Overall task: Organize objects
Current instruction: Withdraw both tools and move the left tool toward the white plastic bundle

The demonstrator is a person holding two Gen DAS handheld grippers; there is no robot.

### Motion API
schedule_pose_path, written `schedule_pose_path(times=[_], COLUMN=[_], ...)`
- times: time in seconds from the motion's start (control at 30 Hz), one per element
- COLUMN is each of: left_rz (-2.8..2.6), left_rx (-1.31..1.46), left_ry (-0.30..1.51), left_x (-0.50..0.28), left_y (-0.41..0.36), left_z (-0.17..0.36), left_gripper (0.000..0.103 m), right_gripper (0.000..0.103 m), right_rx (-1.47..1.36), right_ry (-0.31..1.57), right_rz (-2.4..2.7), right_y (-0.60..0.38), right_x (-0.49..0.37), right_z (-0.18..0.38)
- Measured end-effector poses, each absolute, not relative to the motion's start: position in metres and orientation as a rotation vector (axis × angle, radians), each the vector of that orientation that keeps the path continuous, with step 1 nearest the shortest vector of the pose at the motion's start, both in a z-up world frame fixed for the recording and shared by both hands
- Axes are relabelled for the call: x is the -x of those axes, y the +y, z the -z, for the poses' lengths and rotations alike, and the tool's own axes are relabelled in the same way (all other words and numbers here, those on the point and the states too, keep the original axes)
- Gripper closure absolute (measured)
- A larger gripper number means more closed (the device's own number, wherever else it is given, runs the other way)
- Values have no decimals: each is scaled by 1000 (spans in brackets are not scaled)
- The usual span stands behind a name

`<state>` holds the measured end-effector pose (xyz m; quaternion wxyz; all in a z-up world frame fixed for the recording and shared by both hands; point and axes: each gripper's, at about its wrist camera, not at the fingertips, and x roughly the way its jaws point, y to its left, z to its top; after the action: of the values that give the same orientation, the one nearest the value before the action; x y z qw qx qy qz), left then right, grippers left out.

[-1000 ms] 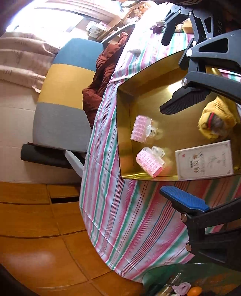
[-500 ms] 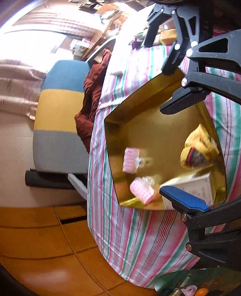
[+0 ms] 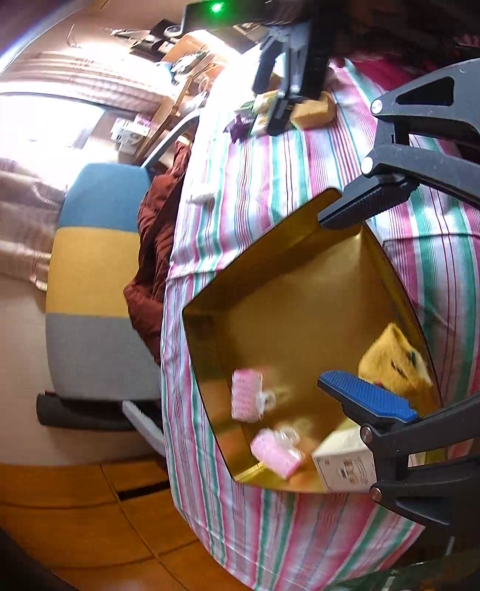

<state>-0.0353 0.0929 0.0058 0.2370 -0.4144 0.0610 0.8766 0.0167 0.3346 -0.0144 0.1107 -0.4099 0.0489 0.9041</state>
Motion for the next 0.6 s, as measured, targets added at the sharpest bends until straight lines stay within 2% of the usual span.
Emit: schedule_pose_path(times=[0.4,0.47,0.6], left_rz=[-2280,-2271,-2247], left_rx=[1160,1163,1168], left_ry=[251,267,292], left_x=[52,57,69], left_y=[162,175,203], left_z=[-5,-5,-5], left_gripper=[23,23,23], right_gripper=[0,0,0], right_rx=[1110,1089,1063], right_ry=[187,236,472], right_rz=[-2420,-2396,-2327], right_y=[468,485,519], right_x=[-23,-27,-39], right_z=[17,22,32])
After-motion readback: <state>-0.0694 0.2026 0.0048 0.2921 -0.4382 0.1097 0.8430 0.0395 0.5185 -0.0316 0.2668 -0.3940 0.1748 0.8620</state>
